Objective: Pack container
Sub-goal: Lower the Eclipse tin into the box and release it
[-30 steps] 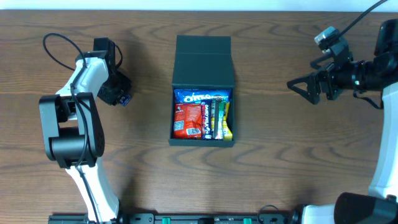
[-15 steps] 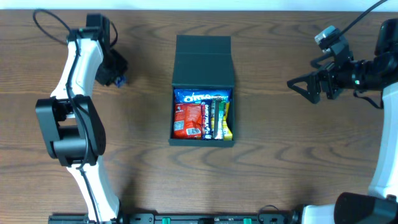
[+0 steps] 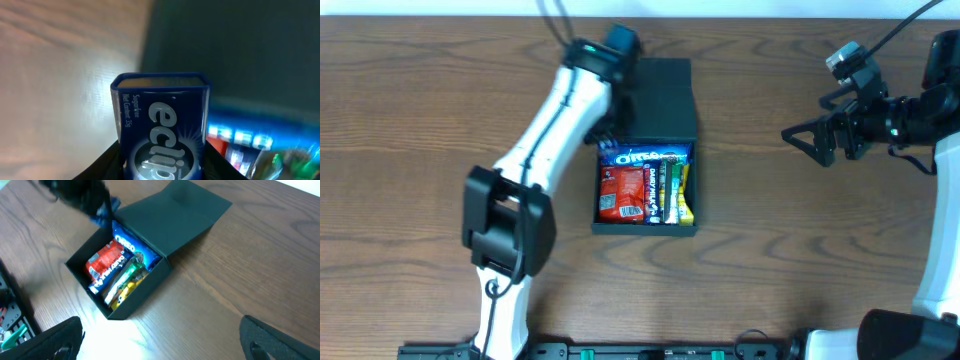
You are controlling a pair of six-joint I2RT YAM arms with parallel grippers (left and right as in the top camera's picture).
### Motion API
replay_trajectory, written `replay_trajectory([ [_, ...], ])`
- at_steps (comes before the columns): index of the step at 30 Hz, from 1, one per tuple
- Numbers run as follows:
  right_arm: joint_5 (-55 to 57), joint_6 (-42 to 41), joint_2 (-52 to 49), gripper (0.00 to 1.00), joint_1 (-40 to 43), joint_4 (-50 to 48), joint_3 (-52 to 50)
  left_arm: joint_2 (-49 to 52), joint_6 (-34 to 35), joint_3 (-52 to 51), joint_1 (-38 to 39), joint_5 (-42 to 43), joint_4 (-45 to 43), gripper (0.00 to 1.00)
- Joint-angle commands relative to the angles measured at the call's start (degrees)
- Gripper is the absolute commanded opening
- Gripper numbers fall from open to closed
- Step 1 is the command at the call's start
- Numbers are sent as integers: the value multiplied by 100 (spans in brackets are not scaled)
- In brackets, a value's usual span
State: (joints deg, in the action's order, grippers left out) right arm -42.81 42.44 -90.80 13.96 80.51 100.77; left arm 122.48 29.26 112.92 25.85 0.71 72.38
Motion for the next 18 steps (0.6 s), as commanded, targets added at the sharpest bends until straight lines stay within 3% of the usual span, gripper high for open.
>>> replay_trajectory([
  [1, -72, -2, -28, 99, -44, 2, 46, -57, -343, 94, 304, -472, 251, 6],
  [18, -118, -24, -28, 99, -46, -39, 46, -175, -699, -973, 881, 170, 79, 6],
])
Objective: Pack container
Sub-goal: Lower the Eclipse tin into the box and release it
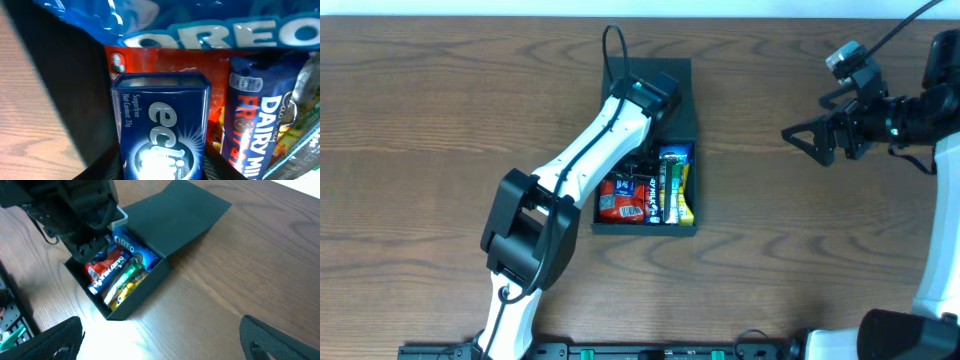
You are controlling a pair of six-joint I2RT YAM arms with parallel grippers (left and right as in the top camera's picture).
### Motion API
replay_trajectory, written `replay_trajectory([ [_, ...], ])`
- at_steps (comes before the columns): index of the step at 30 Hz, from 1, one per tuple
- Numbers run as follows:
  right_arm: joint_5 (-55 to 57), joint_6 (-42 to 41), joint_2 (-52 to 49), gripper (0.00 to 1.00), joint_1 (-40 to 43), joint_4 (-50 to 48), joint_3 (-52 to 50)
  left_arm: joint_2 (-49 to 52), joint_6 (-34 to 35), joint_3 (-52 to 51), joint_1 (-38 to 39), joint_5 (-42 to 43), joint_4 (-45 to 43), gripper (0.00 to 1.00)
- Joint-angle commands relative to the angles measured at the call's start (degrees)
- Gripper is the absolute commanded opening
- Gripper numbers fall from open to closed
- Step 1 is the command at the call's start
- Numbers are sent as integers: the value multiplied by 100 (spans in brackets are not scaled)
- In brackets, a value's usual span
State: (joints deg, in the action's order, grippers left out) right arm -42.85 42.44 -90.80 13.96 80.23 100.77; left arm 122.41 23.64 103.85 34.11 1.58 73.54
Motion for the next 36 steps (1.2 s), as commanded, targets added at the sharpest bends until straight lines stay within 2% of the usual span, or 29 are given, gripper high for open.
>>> replay_trajectory([
  [1, -114, -28, -28, 99, -46, -9, 46, -168, -138, -129, 52, 81, -59, 6],
  [9, -111, -46, -28, 99, -55, -11, 46, -168, -319, -437, 44, 299, -190, 6],
  [11, -114, -46, -28, 99, -55, -9, 46, -168, -433, -437, 46, 376, -203, 16],
  [14, -111, -66, -28, 99, -55, -11, 46, -168, -442, -437, 46, 404, -210, 17],
  [15, -111, -63, -28, 99, -55, -9, 46, -168, -439, -437, 46, 404, -212, 21],
  [16, -111, -63, -28, 99, -55, -9, 46, -168, -439, -437, 46, 404, -212, 31],
  [17, -111, -66, -28, 99, -55, -7, 46, -168, -439, -437, 44, 404, -212, 49],
  [19, -111, -66, -28, 99, -55, -9, 46, -168, -439, -437, 42, 404, -205, 59],
  [24, -109, -63, -28, 99, -55, -11, 46, -168, -439, -437, 37, 448, -192, 63],
  [31, -111, -63, -28, 99, -55, -37, 46, -254, -444, -319, 35, 446, -66, 58],
  [36, -111, -63, -28, 99, -55, -122, 46, -678, -566, -68, 17, 426, 7, 55],
])
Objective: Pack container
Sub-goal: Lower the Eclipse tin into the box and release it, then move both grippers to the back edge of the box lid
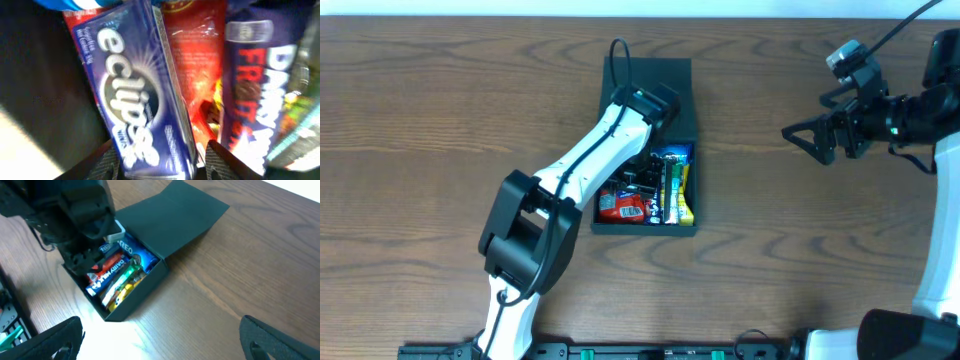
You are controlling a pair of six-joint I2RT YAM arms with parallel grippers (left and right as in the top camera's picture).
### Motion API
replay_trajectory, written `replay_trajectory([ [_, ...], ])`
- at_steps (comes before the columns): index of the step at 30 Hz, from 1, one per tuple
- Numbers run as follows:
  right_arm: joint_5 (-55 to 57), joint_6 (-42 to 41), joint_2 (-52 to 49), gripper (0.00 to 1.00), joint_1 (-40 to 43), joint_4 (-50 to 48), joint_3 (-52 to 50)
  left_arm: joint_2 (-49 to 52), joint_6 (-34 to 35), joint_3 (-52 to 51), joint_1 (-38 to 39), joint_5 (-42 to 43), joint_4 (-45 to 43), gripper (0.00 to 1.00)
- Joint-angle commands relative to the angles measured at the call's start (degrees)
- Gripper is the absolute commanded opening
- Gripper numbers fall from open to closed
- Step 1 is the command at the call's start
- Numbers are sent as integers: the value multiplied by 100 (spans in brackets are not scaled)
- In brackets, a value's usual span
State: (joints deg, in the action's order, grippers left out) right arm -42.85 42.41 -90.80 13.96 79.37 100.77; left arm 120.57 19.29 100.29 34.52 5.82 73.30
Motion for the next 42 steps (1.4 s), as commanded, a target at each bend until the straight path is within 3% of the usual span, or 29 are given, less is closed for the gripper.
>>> replay_trajectory([
  [1, -111, -63, -28, 99, -55, -74, 46, -619, -133, 348, -37, -48, 13, 55],
  [6, -111, -586, -186, 98, -55, -590, 46, -1351, -131, 535, -181, -1169, -592, 61],
  [12, -109, -2083, -1064, 79, -55, -1622, 44, -1353, -57, 531, -905, -765, -1602, 53],
  [15, -109, -2780, -1639, 53, -55, -1976, 46, -1117, 256, 531, -1349, -439, -1773, 32],
  [18, -109, -3268, -2262, 7, -55, -2151, 46, -787, 433, 531, -1843, 85, -1834, 18],
  [19, -109, -3401, -2411, 7, -55, -2116, 46, -702, 428, 531, -1958, 275, -1834, 16],
  [21, -157, -3807, -2669, 25, -55, -1974, 46, -555, 428, 531, -2153, 621, -1834, 6],
  [23, -483, -4098, -2852, 26, -55, -1738, 46, -461, 442, 531, -2323, 903, -1836, 6],
  [25, -791, -4284, -2933, 1, -57, -1655, 46, -398, 632, 531, -2424, 1172, -1932, 6],
  [32, -404, -4133, -3025, 2, -623, -2393, 46, 153, 752, 529, -2481, 1294, -2564, 6],
  [42, -411, -5473, -3821, 1, -1213, -3211, 46, 1248, 1641, 660, -3036, 2907, -3600, 5],
])
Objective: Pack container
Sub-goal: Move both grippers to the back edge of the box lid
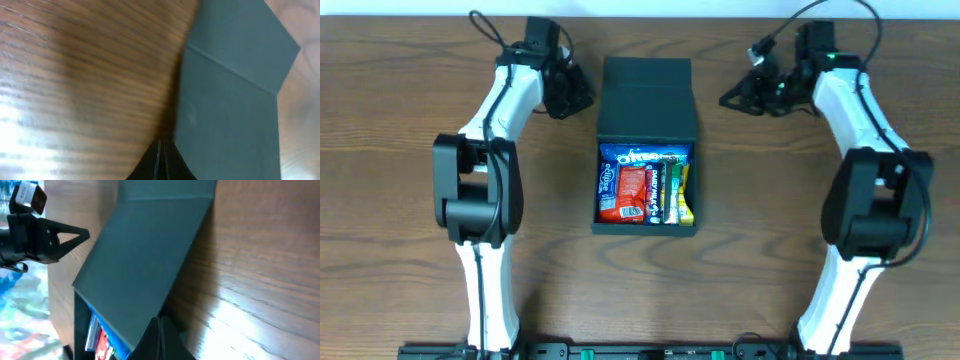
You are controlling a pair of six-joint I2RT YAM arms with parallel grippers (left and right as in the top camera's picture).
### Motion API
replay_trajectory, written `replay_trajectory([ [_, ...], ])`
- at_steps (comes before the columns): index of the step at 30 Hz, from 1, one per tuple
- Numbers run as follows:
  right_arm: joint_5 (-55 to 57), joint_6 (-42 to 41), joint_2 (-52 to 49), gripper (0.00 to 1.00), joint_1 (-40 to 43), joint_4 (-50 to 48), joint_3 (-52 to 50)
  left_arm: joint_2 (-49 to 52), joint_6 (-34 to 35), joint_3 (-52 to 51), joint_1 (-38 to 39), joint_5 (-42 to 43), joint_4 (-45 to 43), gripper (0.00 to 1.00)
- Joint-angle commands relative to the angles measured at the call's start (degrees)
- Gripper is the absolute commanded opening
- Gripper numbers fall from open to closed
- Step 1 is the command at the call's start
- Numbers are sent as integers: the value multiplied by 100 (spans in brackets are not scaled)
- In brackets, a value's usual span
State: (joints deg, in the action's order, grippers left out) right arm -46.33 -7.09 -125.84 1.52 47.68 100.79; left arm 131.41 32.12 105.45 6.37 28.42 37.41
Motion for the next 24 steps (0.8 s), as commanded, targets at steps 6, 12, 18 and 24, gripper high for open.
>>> replay_trajectory([
  [6, -470, -619, -763, 2, -42, -98, 46, 485, 348, 361, -293, 863, 90, 5],
  [12, -577, -662, -1023, 2, -326, -254, 46, 721, 369, 444, -243, 1152, 92, 5],
  [18, -490, -872, -1032, 2, -468, -468, 46, 798, 363, 444, -201, 1196, 90, 5],
  [24, -570, -968, -1139, 2, -505, -555, 46, 798, 361, 444, -103, 1213, 87, 5],
])
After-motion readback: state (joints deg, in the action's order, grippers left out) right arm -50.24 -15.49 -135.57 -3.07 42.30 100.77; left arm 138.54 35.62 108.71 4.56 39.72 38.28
